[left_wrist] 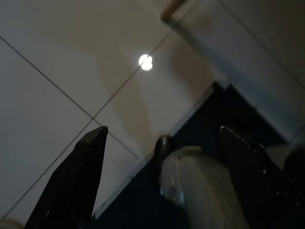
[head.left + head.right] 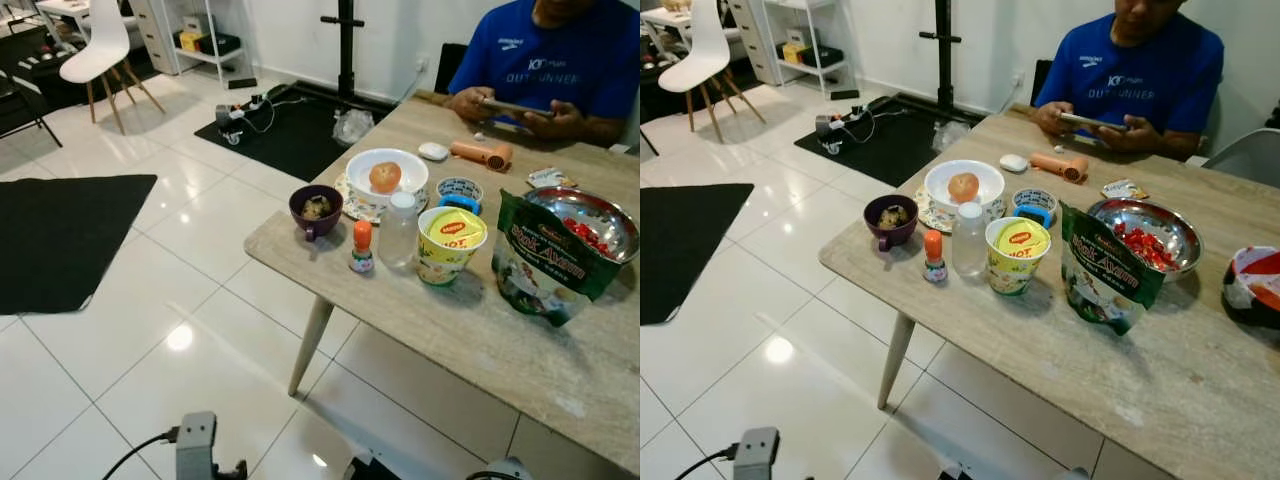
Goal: Restocking fridge
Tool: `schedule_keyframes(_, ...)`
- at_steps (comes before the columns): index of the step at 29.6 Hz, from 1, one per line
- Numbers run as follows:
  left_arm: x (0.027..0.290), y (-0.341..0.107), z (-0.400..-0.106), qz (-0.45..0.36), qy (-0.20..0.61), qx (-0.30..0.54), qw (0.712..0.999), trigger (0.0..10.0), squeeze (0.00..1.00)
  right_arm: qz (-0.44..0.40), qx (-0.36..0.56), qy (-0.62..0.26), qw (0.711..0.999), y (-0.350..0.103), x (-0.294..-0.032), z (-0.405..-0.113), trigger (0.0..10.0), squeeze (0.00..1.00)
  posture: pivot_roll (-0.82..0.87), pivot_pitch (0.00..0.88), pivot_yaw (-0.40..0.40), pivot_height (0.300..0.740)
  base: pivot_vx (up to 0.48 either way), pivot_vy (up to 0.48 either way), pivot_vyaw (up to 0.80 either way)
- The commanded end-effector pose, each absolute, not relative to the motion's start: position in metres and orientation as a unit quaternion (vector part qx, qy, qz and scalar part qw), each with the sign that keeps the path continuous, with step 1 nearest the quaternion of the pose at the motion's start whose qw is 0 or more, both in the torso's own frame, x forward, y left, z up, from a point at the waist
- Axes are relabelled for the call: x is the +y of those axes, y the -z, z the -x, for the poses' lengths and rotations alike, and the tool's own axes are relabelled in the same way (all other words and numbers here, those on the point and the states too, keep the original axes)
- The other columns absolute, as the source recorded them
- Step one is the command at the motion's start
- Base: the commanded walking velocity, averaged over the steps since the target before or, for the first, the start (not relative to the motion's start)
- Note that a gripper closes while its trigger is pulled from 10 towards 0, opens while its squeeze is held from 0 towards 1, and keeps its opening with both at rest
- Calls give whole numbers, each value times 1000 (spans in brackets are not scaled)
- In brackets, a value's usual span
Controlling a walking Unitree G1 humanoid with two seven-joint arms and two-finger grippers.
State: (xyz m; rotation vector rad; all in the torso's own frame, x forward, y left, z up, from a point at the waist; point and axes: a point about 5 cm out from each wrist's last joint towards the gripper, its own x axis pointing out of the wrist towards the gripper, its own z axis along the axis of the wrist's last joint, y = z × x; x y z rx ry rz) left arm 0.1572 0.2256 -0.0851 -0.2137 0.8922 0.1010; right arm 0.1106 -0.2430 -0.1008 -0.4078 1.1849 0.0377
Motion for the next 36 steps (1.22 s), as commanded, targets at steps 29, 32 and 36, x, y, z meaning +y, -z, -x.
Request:
schedule_keyframes(29,316,-163,-329,149,-1,-180,972,10000,0,170,563,-21,809,104,-235,-105,10000,0,2,42,37,740,0,0,-448)
schedule_keyframes(32,308,-172,-333,140,30,-195,970,10000,0,170,561,-22,810,104,-235,-105,10000,0,3,42,37,740,0,0,0)
schedule_keyframes(36,281,-189,-342,127,123,-220,959,10000,0,178,566,-26,804,105,-235,-103,10000,0,7,28,38,740,0,0,0)
